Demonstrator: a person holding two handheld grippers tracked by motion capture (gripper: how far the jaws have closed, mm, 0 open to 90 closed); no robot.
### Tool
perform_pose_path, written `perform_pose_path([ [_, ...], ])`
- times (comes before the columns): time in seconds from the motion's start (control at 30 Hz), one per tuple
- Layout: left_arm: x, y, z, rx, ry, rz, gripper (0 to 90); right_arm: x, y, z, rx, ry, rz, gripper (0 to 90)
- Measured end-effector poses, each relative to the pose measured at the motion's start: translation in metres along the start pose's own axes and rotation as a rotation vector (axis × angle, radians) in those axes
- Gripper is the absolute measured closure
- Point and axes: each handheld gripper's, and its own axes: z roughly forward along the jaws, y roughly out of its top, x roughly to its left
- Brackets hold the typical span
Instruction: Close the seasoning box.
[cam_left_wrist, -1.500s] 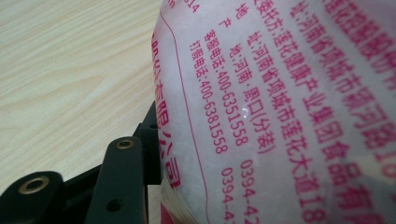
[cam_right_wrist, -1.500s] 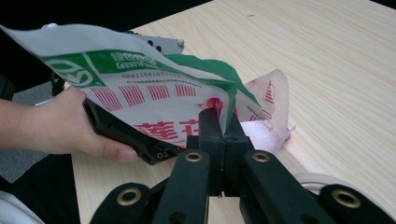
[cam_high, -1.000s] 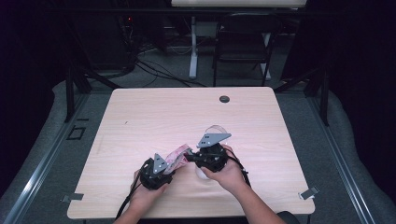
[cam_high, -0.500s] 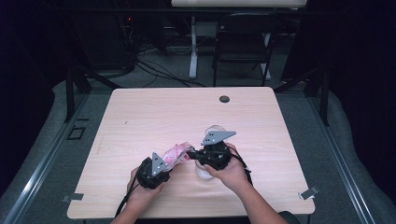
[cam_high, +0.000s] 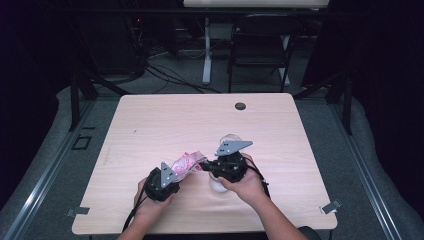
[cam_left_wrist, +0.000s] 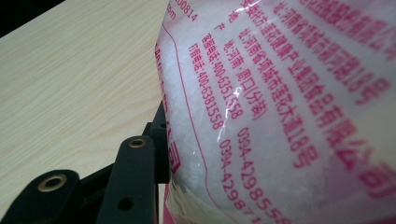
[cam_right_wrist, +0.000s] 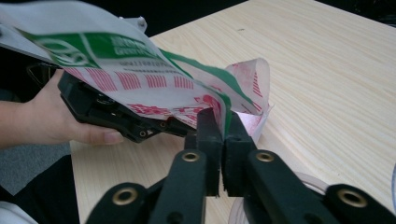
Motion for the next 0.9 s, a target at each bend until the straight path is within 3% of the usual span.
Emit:
perform_pose_path([
  [0.27, 0.005, 0.001, -0.002, 0.003, 0.02, -0.014, 60.0, 0.002, 0.003, -0.006, -0.016, 0.002, -0.025, 76.3],
  [0.57, 0.011, 0.001, -0.005, -0.002, 0.044, -0.019, 60.1, 0.004, 0.008, -0.015, -0.037, -0.044, -0.091, 62.0],
  [0.7, 0.013, 0.003, -0.006, -0.001, 0.067, 0.006, 60.1, 0.006, 0.009, -0.016, -0.036, -0.059, -0.11, 60.0],
  [0.9, 0.013, 0.003, -0.006, -0.01, 0.075, 0.007, 60.2, 0.005, 0.01, -0.018, -0.039, -0.078, -0.127, 58.7],
])
